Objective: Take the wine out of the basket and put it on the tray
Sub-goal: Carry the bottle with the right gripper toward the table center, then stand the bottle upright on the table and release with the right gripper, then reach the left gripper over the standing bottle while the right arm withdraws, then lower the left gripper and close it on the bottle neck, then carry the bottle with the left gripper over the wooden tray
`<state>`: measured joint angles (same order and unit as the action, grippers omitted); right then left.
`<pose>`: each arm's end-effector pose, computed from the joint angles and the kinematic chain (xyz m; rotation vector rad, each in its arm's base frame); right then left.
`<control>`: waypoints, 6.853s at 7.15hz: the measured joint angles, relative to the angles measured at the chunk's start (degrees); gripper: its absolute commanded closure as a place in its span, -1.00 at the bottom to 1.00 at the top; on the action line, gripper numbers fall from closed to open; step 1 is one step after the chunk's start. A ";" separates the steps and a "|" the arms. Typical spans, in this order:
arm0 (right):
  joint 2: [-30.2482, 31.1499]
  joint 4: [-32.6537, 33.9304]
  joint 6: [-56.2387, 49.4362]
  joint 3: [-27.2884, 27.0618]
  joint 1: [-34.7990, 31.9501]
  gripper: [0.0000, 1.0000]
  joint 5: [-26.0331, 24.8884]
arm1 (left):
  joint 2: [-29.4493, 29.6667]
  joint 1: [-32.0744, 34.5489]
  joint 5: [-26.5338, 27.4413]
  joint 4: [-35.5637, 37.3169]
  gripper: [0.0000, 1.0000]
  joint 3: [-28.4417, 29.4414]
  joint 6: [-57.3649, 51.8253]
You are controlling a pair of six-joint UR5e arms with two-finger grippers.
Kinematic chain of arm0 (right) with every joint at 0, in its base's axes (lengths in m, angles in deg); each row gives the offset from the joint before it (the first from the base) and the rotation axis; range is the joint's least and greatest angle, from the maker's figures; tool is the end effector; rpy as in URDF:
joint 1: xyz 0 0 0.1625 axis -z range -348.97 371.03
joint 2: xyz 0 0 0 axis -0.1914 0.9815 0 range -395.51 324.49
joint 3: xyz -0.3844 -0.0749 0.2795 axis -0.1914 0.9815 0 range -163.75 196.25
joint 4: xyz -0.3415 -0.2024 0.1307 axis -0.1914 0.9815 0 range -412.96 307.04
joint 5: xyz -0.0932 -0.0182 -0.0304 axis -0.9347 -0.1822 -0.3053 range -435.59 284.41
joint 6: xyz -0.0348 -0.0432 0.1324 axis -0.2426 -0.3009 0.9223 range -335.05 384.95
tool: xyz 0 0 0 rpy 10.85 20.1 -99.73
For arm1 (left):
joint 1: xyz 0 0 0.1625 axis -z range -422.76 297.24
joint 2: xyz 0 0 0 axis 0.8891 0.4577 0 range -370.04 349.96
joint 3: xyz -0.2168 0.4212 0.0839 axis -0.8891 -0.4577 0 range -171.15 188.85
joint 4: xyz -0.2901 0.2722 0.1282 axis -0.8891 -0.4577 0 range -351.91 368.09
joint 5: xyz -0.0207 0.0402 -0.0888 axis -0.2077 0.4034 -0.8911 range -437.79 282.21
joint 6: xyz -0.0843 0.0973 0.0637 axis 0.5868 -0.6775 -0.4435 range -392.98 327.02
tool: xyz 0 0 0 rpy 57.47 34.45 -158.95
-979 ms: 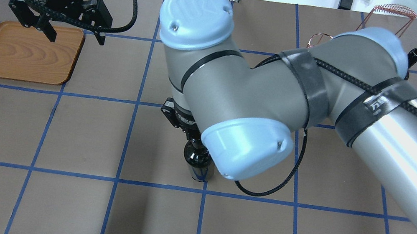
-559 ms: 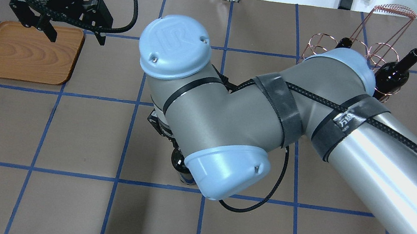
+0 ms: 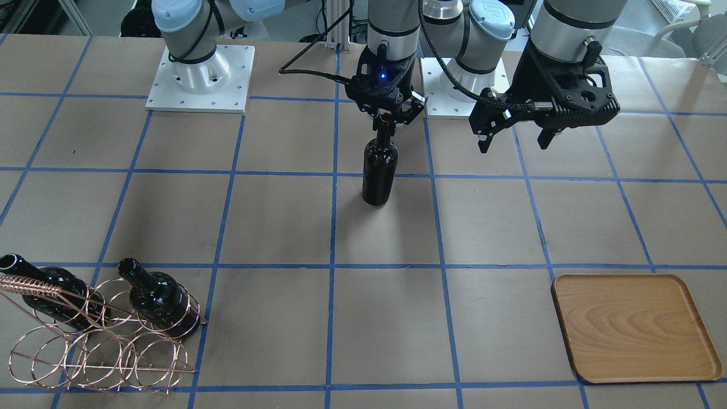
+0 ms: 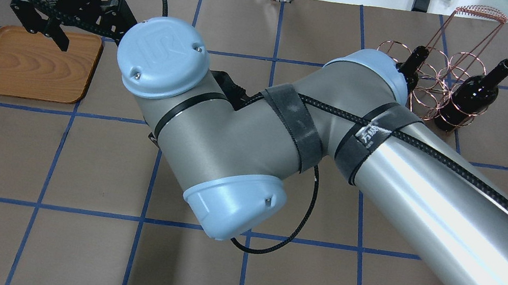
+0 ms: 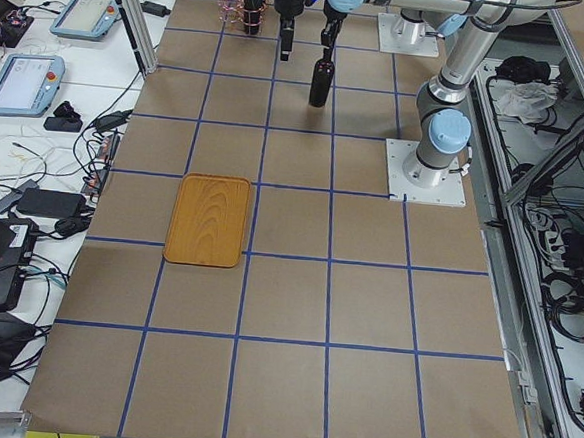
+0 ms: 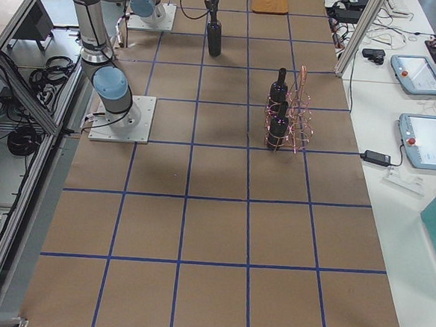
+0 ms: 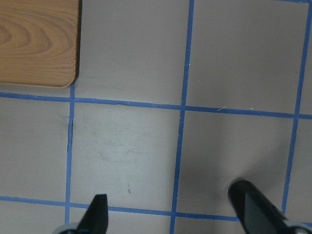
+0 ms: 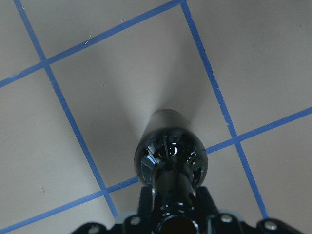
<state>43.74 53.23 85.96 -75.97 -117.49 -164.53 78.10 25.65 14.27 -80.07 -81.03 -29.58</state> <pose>0.4696 -0.3717 0.4087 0.6010 3.0274 -0.0344 -0.1146 -0.4926 0.5205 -0.1372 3.1020 -0.1045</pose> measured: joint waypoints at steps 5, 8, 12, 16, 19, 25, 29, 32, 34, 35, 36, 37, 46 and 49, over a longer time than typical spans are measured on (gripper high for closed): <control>-0.25 -0.59 1.61 0.14 -1.23 0.89 0.11 | -0.10 -0.97 0.49 -0.97 -1.00 -0.16 -1.86; -0.37 -1.20 2.02 0.11 -1.37 -1.00 0.03 | -0.07 -4.53 0.01 -1.34 -1.00 -0.13 -7.25; 0.45 -1.04 -0.79 0.79 -0.78 -1.00 -2.41 | -0.22 -4.84 -0.11 -1.80 -1.00 -0.16 -7.08; 6.71 -7.91 -21.35 1.38 10.45 -1.00 -3.25 | -0.06 -4.76 -0.43 -1.71 -1.00 -0.27 -6.97; 13.01 -15.90 -43.79 1.51 26.22 -1.00 -2.81 | 0.67 -3.67 -0.75 -1.15 -1.00 -0.34 -6.93; 15.90 -17.33 -58.14 1.44 35.23 -1.00 -2.47 | -0.03 14.95 -4.35 -1.90 -1.00 -2.69 7.33; 14.71 -18.30 -58.03 4.85 35.86 -1.00 -2.39 | -0.01 18.02 -6.70 -1.66 -0.86 -10.50 8.25; 14.52 -18.89 -58.08 5.61 35.97 -1.00 -2.51 | 0.45 18.52 -6.68 -1.56 -0.73 -12.98 8.28; 14.60 -18.91 -58.08 5.64 35.93 -1.00 -2.59 | 0.54 18.55 -6.66 -1.62 -0.28 -13.90 8.30; 14.61 -18.91 -58.10 5.64 35.90 -1.00 -2.62 | 0.61 18.55 -6.87 -1.65 -0.02 -14.03 8.34; 14.61 -18.91 -58.11 5.64 35.90 -1.00 -2.63 | 0.72 18.55 -6.99 -1.72 0.15 -14.07 8.43; 14.62 -18.91 -58.09 5.64 35.89 -1.00 -2.64 | 0.89 18.55 -7.01 -1.88 0.15 -14.09 8.68; 14.64 -18.68 -58.04 5.65 35.89 -1.00 -2.32 | 2.66 16.74 -5.88 -1.70 1.00 -6.12 9.26; 14.70 -18.61 -58.02 5.64 35.81 -1.00 -2.11 | 6.20 7.48 -4.99 -2.02 1.00 1.78 3.68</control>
<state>58.44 34.62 27.94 -70.33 -81.68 -166.64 84.30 33.13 9.28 -82.09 -79.25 -25.90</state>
